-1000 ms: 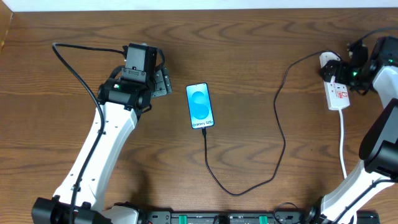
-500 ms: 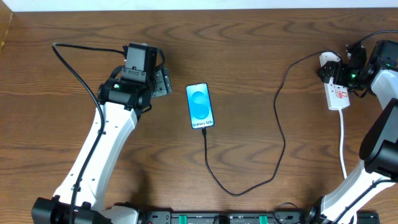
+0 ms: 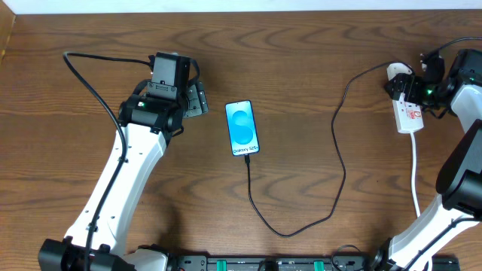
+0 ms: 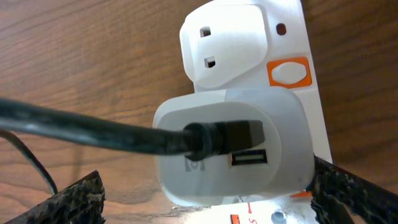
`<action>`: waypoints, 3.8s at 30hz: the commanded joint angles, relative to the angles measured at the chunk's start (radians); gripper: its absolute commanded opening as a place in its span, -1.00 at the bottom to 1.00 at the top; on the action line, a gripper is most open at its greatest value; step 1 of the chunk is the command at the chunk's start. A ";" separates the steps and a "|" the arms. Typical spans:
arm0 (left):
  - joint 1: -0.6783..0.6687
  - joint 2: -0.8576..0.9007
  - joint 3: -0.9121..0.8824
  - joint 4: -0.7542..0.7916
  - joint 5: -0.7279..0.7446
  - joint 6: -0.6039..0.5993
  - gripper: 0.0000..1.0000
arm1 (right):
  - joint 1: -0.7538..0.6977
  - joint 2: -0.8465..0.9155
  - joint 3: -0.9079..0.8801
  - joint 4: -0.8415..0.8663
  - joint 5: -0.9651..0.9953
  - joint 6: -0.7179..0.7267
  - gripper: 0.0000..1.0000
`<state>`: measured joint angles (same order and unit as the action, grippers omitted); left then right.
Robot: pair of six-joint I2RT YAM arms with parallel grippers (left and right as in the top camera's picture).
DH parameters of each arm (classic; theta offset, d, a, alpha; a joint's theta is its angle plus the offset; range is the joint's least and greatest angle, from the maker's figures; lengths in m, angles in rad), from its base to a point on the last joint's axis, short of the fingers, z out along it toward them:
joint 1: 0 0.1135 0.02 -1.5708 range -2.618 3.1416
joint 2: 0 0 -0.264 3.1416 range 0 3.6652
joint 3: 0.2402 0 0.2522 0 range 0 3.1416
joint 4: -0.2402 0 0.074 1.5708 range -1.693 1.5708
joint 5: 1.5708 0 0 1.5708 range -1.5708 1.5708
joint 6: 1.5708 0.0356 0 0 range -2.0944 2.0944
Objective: Plug charger to phone and switch on socket
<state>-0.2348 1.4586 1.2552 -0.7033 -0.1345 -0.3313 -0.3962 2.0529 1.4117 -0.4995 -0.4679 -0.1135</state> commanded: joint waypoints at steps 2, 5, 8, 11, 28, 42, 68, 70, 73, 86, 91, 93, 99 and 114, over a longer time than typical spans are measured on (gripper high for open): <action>0.004 -0.008 0.007 -0.003 -0.016 0.020 0.65 | 0.018 0.011 -0.048 -0.031 -0.118 0.038 0.99; 0.004 -0.008 0.007 -0.003 -0.016 0.020 0.65 | 0.018 0.011 -0.078 -0.021 -0.131 0.038 0.99; 0.004 -0.008 0.007 -0.003 -0.016 0.020 0.65 | 0.018 0.011 -0.106 -0.005 -0.163 0.038 0.99; 0.004 -0.008 0.007 -0.003 -0.016 0.020 0.65 | 0.018 0.011 -0.122 0.011 -0.195 0.038 0.98; 0.004 -0.008 0.007 -0.003 -0.016 0.020 0.65 | 0.016 -0.087 -0.122 -0.161 0.257 0.388 0.98; 0.004 -0.008 0.007 -0.003 -0.016 0.020 0.65 | 0.018 -0.523 -0.122 -0.391 0.373 0.479 0.98; 0.004 -0.008 0.007 -0.003 -0.016 0.020 0.65 | 0.018 -0.667 -0.124 -0.414 0.342 0.487 0.99; 0.004 -0.008 0.007 -0.003 -0.016 0.020 0.65 | 0.018 -0.667 -0.124 -0.414 0.342 0.487 0.99; 0.004 -0.010 0.007 -0.003 -0.016 0.020 0.65 | 0.018 -0.667 -0.124 -0.414 0.342 0.487 0.99; 0.003 -0.122 -0.023 -0.085 -0.065 0.024 0.65 | 0.018 -0.667 -0.124 -0.414 0.342 0.487 0.99; 0.003 -0.225 -0.196 0.097 -0.070 0.024 0.65 | 0.018 -0.667 -0.124 -0.414 0.342 0.487 0.99; 0.003 -0.273 -0.303 0.228 -0.070 0.024 0.65 | 0.018 -0.667 -0.124 -0.414 0.342 0.487 0.99; 0.004 -0.439 -0.628 0.640 -0.069 0.024 0.65 | 0.018 -0.667 -0.124 -0.414 0.342 0.487 0.98; 0.174 -0.931 -1.025 1.005 -0.068 0.024 0.65 | 0.018 -0.667 -0.124 -0.414 0.342 0.487 0.99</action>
<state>-0.0959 0.6010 0.2535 0.2955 -0.1902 -0.3134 -0.3767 1.3937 1.2816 -0.9154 -0.1230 0.3603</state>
